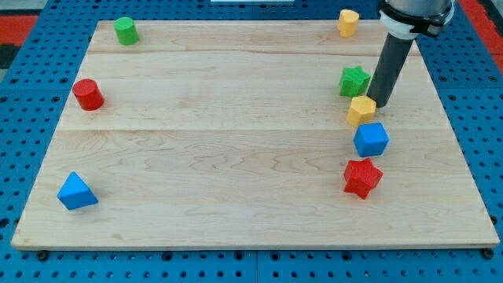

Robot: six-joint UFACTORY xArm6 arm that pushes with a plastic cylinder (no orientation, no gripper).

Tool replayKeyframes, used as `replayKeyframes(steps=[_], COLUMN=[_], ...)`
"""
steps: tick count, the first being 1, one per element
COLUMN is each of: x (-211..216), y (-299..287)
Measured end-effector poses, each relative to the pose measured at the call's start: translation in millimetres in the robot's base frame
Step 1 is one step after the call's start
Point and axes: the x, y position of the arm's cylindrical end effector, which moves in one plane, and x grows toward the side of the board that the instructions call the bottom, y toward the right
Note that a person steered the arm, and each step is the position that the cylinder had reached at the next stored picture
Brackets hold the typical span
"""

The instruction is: Push the green circle to the top of green star

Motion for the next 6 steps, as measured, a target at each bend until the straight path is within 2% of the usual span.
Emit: replayKeyframes(steps=[2, 5, 6], x=[-7.1, -143.6, -135.8], y=[47.1, 45.8, -32.8])
